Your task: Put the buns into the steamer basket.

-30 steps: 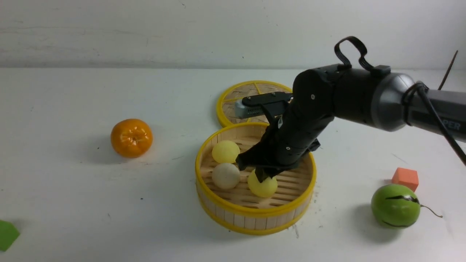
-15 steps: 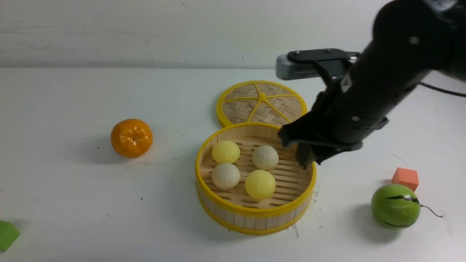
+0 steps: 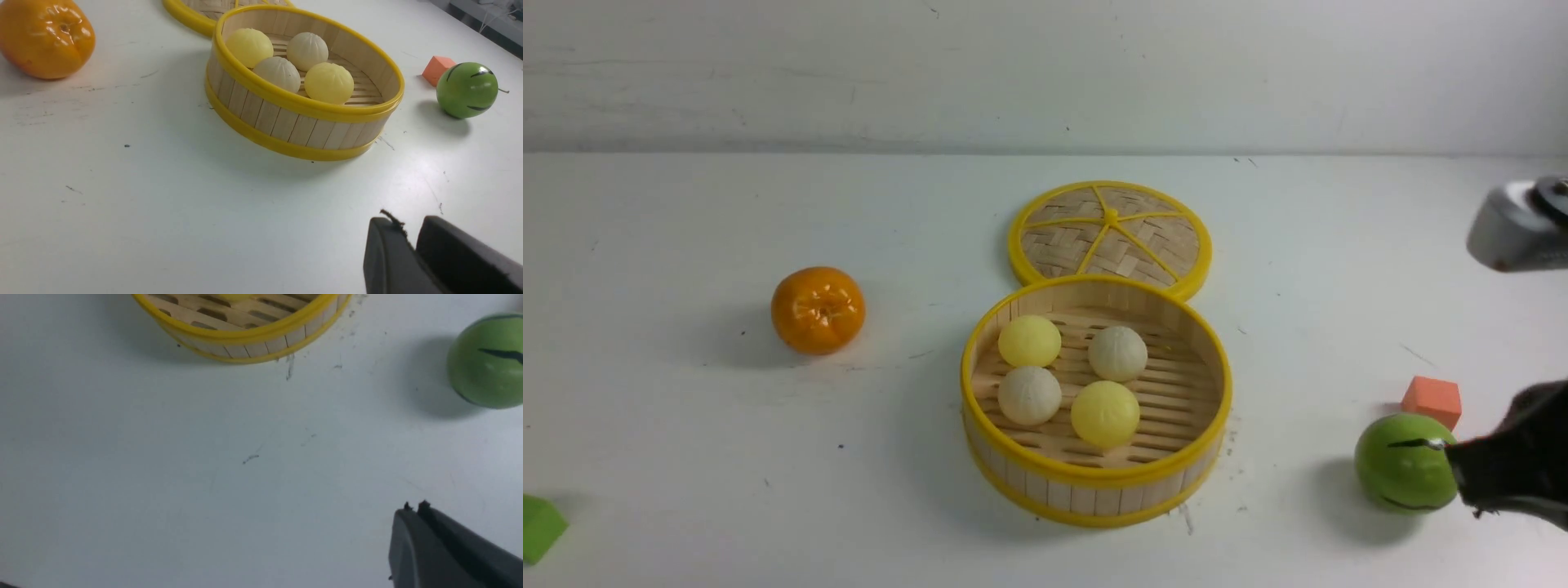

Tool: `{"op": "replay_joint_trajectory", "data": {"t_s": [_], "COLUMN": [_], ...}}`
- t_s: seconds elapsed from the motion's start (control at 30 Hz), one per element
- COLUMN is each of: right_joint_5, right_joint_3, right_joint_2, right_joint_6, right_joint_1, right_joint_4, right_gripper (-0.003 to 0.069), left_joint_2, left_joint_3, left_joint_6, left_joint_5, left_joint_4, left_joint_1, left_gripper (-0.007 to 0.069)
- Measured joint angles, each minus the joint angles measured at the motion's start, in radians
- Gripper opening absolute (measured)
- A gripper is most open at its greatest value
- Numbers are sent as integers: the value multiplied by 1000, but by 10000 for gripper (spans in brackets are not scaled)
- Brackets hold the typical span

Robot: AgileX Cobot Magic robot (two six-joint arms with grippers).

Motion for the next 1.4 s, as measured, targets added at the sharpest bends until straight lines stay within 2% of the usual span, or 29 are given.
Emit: {"op": "replay_joint_trajectory", "data": {"t_s": [0.23, 0.37, 0.43, 0.57, 0.67, 0.77, 0.97, 1.4], "right_joint_5": [101, 79, -44, -489, -671, -784, -750, -743], "right_joint_3": [12, 49, 128, 437, 644, 867, 1030, 1035], "right_joint_2": [-77, -121, -190, -452, -651, -841, -991, -992], "right_joint_6": [-1, -16, -27, -84, -139, -209, -243, -244], "right_joint_1": [0, -15, -82, -318, -429, -516, -556, -557], "right_joint_4": [-8, -39, -48, -33, -15, -14, -11, 45], "right_gripper": [-13, -13, -11, -10, -10, -10, -10, -8], "left_joint_2": [0, 0, 0, 0, 0, 0, 0, -1], "left_joint_3": [0, 0, 0, 0, 0, 0, 0, 0], "left_joint_6": [0, 0, 0, 0, 0, 0, 0, 0], "left_joint_5": [0, 0, 1, 1, 1, 2, 2, 3], "left_joint_4": [0, 0, 1, 1, 2, 2, 2, 3], "left_joint_1": [0, 0, 0, 0, 0, 0, 0, 0], "left_gripper": [106, 106, 107, 110, 113, 114, 122, 134]}}
